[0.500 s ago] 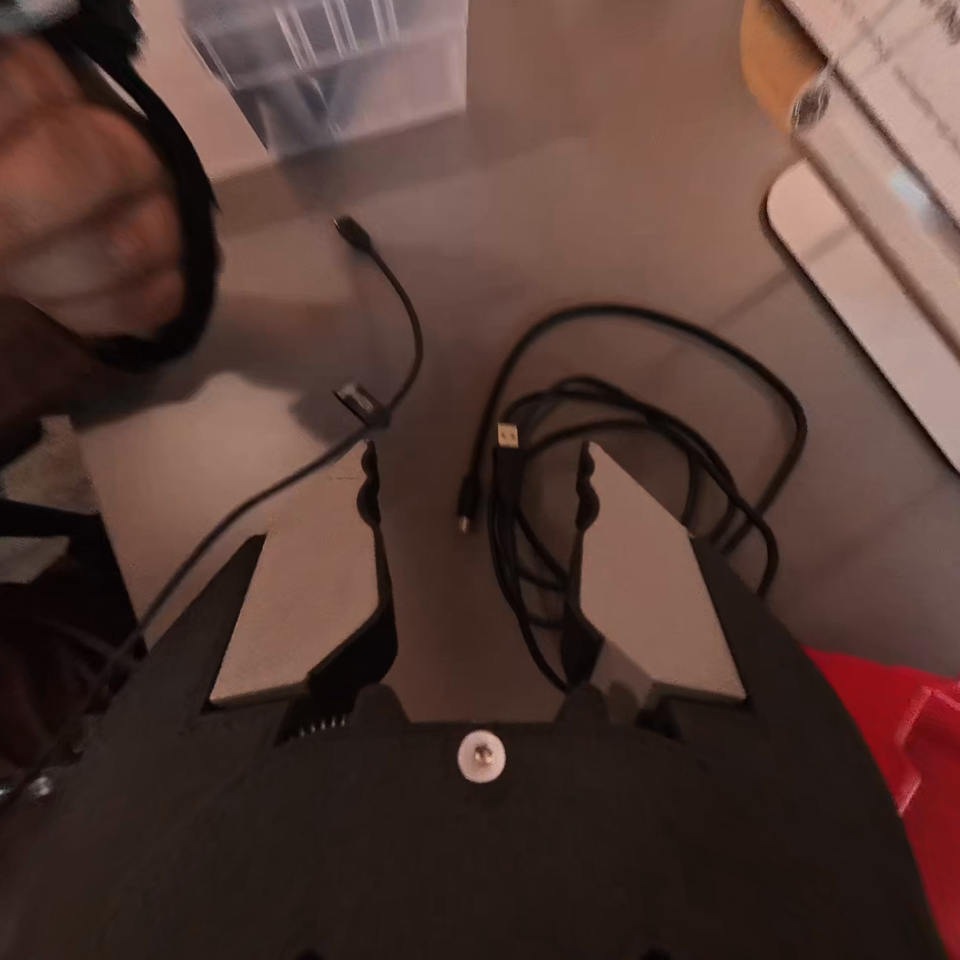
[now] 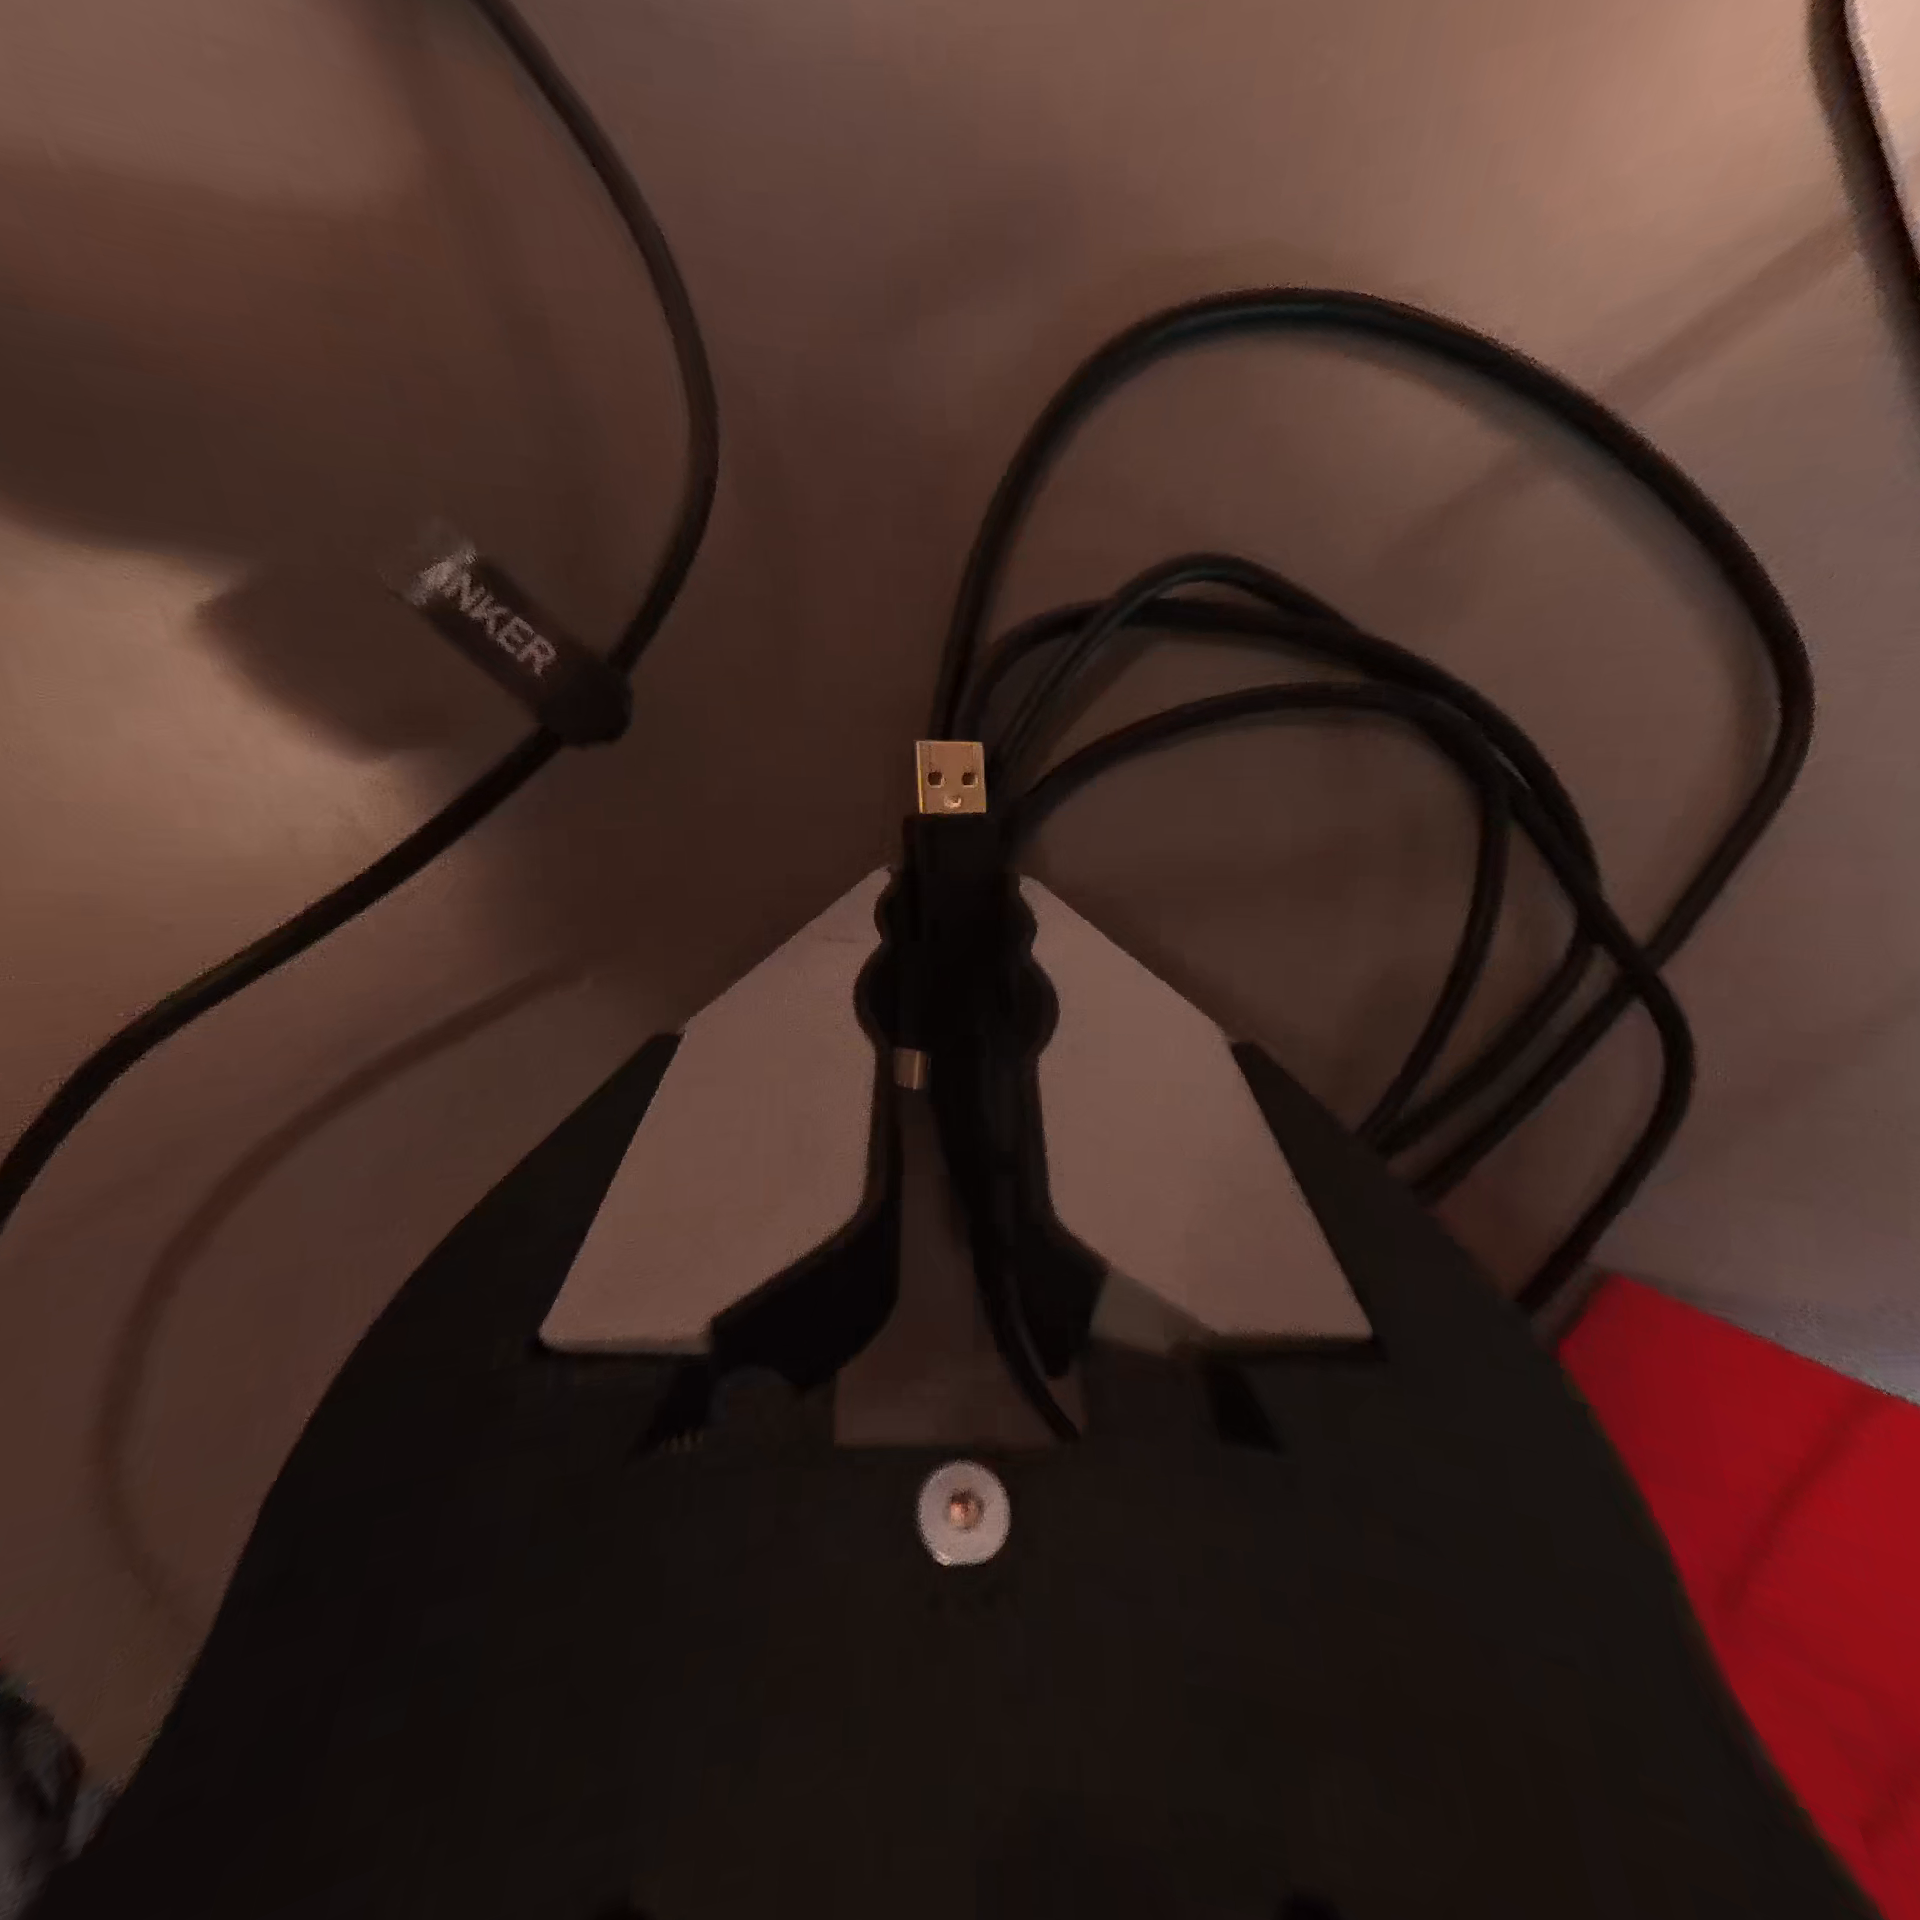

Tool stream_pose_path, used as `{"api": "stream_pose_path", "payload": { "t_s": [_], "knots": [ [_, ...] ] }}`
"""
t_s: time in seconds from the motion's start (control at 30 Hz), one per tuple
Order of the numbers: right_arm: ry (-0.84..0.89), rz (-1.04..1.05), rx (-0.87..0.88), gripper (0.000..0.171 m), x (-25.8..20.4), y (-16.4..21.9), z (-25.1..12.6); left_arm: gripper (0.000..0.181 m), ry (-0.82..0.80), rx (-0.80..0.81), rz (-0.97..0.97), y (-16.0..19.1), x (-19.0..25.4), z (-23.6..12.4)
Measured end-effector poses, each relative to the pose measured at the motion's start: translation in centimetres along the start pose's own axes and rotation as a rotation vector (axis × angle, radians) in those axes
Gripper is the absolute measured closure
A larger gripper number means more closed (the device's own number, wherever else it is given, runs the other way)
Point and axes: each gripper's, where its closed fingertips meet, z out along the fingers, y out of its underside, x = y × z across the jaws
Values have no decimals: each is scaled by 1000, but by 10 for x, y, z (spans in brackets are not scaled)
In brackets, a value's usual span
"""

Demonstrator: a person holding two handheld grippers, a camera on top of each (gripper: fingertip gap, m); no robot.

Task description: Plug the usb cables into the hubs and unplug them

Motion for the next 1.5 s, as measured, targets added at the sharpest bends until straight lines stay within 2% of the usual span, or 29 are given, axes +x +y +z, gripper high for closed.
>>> {"api": "stream_pose_path", "payload": {
  "t_s": [0.07, 0.13, 0.3, 0.4, 0.5, 0.6, 0.87, 0.97, 1.0, 1.07, 1.13, 1.27, 1.43, 1.47, 1.5],
  "knots": [
    [46, -19, 58, 156, 6, -8, -18, 172, -5, -4, 1, 0, -1, 0],
    [63, -4, 155, 156, 10, -23, -53, 172, -16, -8, 8, 0, -2, 0],
    [161, 36, 360, 157, 41, -42, -172, 172, -68, -2, 9, -1, -10, -2],
    [126, 97, 482, 157, 49, -45, -235, 173, -87, 20, -12, -3, -15, -5],
    [66, 141, 505, 157, 47, -44, -253, 172, -96, 17, -10, -2, -16, -5],
    [45, 139, 449, 157, 42, -40, -220, 173, -94, 15, -5, -2, -15, -5],
    [-182, 203, 295, 157, 8, -56, -69, 172, -86, -7, -8, 3, -15, -2],
    [-164, 198, 216, 155, 4, -52, -31, 172, -94, -30, -31, 9, -19, 0],
    [-111, 192, 181, 146, 9, -47, -25, 172, -94, -41, -35, 11, -20, 2],
    [34, 184, 117, 116, 26, -34, -22, 172, -88, -58, -37, 14, -19, 4],
    [120, 200, 91, 109, 35, -23, -30, 172, -87, -71, -36, 16, -19, 6],
    [69, 251, 97, 94, 16, -6, -40, 172, -87, -58, -37, 14, -19, 4],
    [61, 274, 23, 84, 0, 12, -6, 172, -79, -45, -21, 10, -15, 4],
    [23, 282, 60, 82, -5, 6, -3, 172, -81, -44, -20, 10, -15, 4],
    [18, 274, 55, 75, -6, 7, 0, 172, -82, -43, -19, 9, -14, 3]
  ]
}}
